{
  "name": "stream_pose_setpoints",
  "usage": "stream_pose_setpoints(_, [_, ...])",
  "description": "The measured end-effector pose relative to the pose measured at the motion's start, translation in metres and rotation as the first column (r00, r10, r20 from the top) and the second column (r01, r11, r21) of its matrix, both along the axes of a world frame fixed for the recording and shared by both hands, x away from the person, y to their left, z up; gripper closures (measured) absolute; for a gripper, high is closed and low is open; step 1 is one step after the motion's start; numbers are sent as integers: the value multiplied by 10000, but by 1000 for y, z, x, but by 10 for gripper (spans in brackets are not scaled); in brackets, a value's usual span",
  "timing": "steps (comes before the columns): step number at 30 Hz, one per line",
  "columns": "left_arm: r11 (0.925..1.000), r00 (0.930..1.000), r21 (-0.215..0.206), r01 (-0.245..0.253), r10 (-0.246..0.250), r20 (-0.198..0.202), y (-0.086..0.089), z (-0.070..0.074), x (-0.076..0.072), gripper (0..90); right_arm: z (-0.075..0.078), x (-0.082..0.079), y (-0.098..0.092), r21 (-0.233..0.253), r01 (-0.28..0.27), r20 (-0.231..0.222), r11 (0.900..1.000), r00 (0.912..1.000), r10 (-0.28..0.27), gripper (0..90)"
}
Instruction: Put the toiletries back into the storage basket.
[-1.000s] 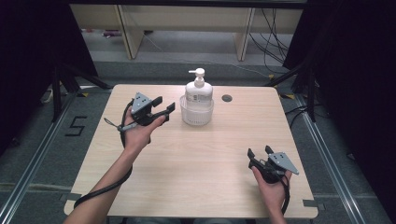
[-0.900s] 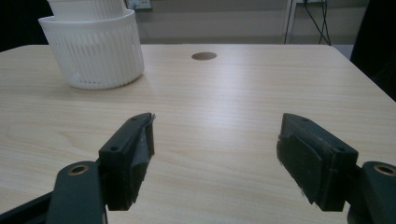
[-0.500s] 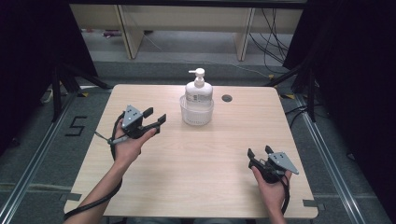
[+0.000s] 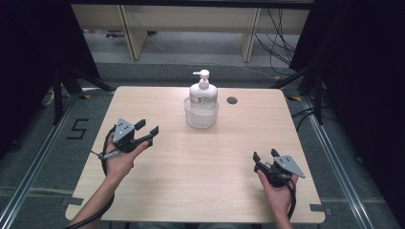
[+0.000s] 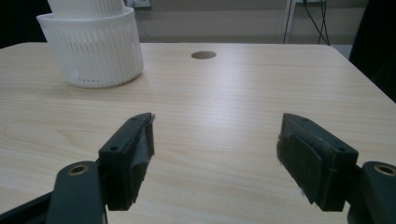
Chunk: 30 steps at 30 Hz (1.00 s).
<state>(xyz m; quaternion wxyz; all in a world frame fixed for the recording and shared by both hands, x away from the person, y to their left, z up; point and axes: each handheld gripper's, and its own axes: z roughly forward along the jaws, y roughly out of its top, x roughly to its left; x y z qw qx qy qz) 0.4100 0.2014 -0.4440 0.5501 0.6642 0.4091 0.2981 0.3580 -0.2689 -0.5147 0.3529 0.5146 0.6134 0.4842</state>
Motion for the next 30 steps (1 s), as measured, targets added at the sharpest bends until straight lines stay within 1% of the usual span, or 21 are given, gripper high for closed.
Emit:
stream_pose_setpoints(1, [10000, 10000, 56, -76, 76, -31, 2, -1, -2, 389, 0, 0, 0, 8, 1, -3, 10000, 10000, -1, 279])
stream_pose_setpoints(4, [9995, 9999, 273, -125, 124, 12, 7, -4, -7, 389, 0, 0, 0, -2, 8, -12, 10000, 10000, -8, 279])
stream_pose_setpoints(5, [9994, 9999, 323, -126, 127, -31, 8, -6, -9, 388, 0, 0, 0, 21, 26, -35, 10000, 10000, -26, 279])
stream_pose_setpoints(7, [9995, 9999, 313, -91, 94, -77, 10, -10, -12, 388, 0, 1, 0, 56, -102, 76, 9999, 9999, 102, 279])
stream_pose_setpoints(8, [9992, 9999, 389, -92, 97, -123, 11, -11, -14, 388, 0, 0, 0, 92, -111, 28, 9999, 9999, 111, 279])
stream_pose_setpoints(11, [9993, 9996, 354, -110, 119, -273, 16, -17, -19, 388, 0, 0, 0, 20, 24, -14, 10000, 10000, -24, 279])
stream_pose_setpoints(15, [9992, 9990, 365, -149, 164, -417, 21, -27, -26, 389, 0, 0, 0, -2, 8, -28, 10000, 10000, -8, 279])
stream_pose_setpoints(16, [9992, 9990, 385, -137, 154, -427, 22, -29, -28, 389, 0, 1, 0, 37, -92, 9, 10000, 10000, 92, 279])
stream_pose_setpoints(17, [9994, 9988, 330, -105, 121, -477, 23, -32, -29, 388, 0, 0, 1, 35, -12, -80, 10000, 10000, 13, 279])
stream_pose_setpoints(18, [9991, 9982, 407, -151, 174, -566, 24, -34, -31, 389, 1, -1, 1, -42, 43, -31, 10000, 10000, -43, 279])
stream_pose_setpoints(19, [9993, 9978, 347, -125, 147, -640, 25, -37, -32, 389, 0, 0, 1, -70, 37, 5, 10000, 10000, -37, 279])
stream_pose_setpoints(20, [9995, 9976, 303, -75, 96, -684, 26, -40, -33, 389, 0, 0, 1, 3, 30, -22, 10000, 10000, -30, 279])
stream_pose_setpoints(21, [9991, 9969, 405, -120, 151, -767, 27, -43, -35, 389, 1, -1, 1, -112, 59, -37, 9999, 10000, -59, 279])
stream_pose_setpoints(22, [9993, 9971, 373, -84, 112, -749, 28, -45, -36, 389, 1, -1, 1, -151, 75, -43, 9999, 10000, -76, 279])
stream_pose_setpoints(23, [9989, 9960, 435, -189, 226, -859, 30, -48, -38, 389, 0, -1, 0, -186, 77, 38, 9998, 10000, -76, 279])
stream_pose_setpoints(25, [9987, 9954, 448, -238, 278, -912, 32, -52, -39, 389, 0, 0, 0, -327, 55, 73, 9994, 10000, -53, 279])
stream_pose_setpoints(26, [9985, 9950, 484, -242, 287, -955, 34, -54, -40, 389, 0, -1, 1, -238, 74, 10, 9997, 10000, -74, 279])
stream_pose_setpoints(27, [9989, 9953, 410, -245, 282, -930, 35, -56, -40, 389, 0, -2, 3, 44, 153, -177, 9999, 9997, -152, 279])
stream_pose_setpoints(28, [9986, 9950, 477, -241, 286, -957, 37, -58, -41, 388, 1, -2, 3, 66, 163, -204, 9998, 9997, -162, 279])
stream_pose_setpoints(29, [9980, 9943, 542, -315, 368, -1005, 39, -59, -43, 389, 0, -2, 3, 52, 107, -152, 9999, 9998, -106, 279])
stream_pose_setpoints(30, [9982, 9945, 522, -296, 347, -990, 39, -61, -43, 389, 0, -1, 1, -209, 34, -13, 9998, 10000, -35, 279])
